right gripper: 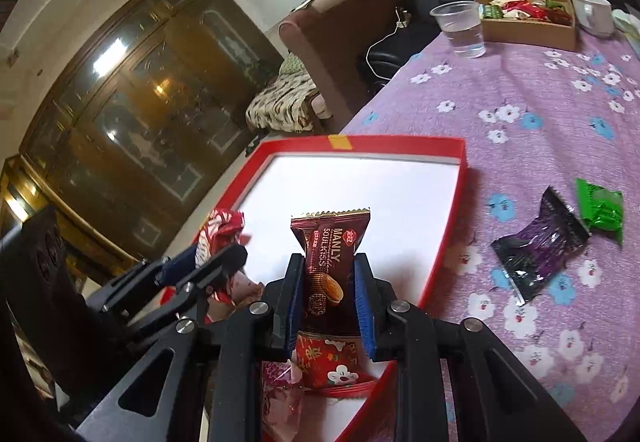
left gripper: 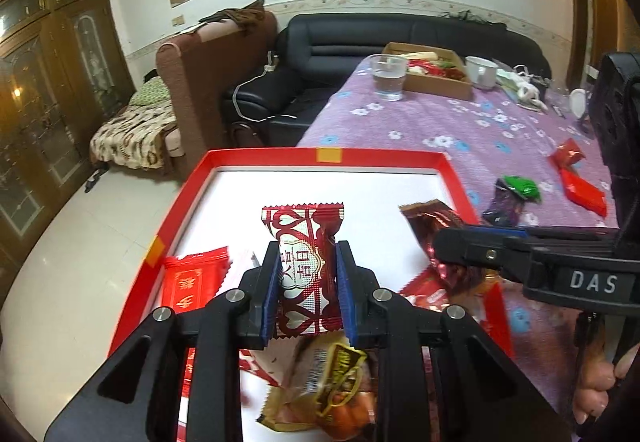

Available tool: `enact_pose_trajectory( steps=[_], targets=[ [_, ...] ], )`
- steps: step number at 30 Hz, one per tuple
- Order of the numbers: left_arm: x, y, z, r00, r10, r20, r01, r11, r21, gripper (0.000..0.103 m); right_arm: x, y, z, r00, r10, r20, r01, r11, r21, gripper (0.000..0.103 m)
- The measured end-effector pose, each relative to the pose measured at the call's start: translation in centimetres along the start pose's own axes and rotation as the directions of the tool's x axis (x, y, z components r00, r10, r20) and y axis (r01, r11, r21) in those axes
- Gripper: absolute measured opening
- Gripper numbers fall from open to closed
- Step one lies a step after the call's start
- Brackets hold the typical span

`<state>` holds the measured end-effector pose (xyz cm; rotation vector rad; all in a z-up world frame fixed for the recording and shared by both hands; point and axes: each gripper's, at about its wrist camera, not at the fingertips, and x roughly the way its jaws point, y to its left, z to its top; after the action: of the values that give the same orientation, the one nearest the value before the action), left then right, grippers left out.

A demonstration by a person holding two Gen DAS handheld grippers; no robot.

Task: Organize snacks
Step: 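Carry both packets over the white box and open both tools to drop them, then move the right tool to the green packet and grasp it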

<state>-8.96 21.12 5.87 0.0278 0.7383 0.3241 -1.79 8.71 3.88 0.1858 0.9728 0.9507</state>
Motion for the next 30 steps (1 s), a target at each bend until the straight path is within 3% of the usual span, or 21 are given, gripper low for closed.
enact_pose_trajectory(
  steps=[5, 7, 10, 19, 30],
  targets=[
    [0.6, -0.1, -0.2, 0.999, 0.029, -0.014, -0.029, 1.000, 0.005, 0.031, -0.2, -0.8, -0.3, 1.000, 0.009, 0.004, -0.009, 1.000, 0.013, 0.027],
    [0.6, 0.0, -0.3, 0.998, 0.057, -0.011, -0.057, 0.998, 0.001, 0.054, -0.5, -0.9, -0.4, 1.000, 0.015, 0.011, -0.015, 1.000, 0.013, 0.027],
    [0.4, 0.1, -0.2, 0.995, 0.098, 0.003, -0.098, 0.995, -0.002, 0.067, -0.9, -1.1, -0.5, 0.999, 0.027, 0.024, -0.028, 1.000, 0.014, 0.027],
    [0.6, -0.4, -0.3, 0.991, 0.131, -0.009, -0.131, 0.991, 0.015, 0.071, -2.8, -4.4, 0.2, 0.997, 0.025, 0.075, -0.033, 0.993, 0.114, 0.028],
    [0.8, -1.3, -0.5, 0.989, 0.144, -0.021, -0.143, 0.989, 0.040, 0.079, -7.0, -10.5, 1.4, 0.980, -0.071, 0.184, 0.016, 0.959, 0.282, 0.037]
  ],
)
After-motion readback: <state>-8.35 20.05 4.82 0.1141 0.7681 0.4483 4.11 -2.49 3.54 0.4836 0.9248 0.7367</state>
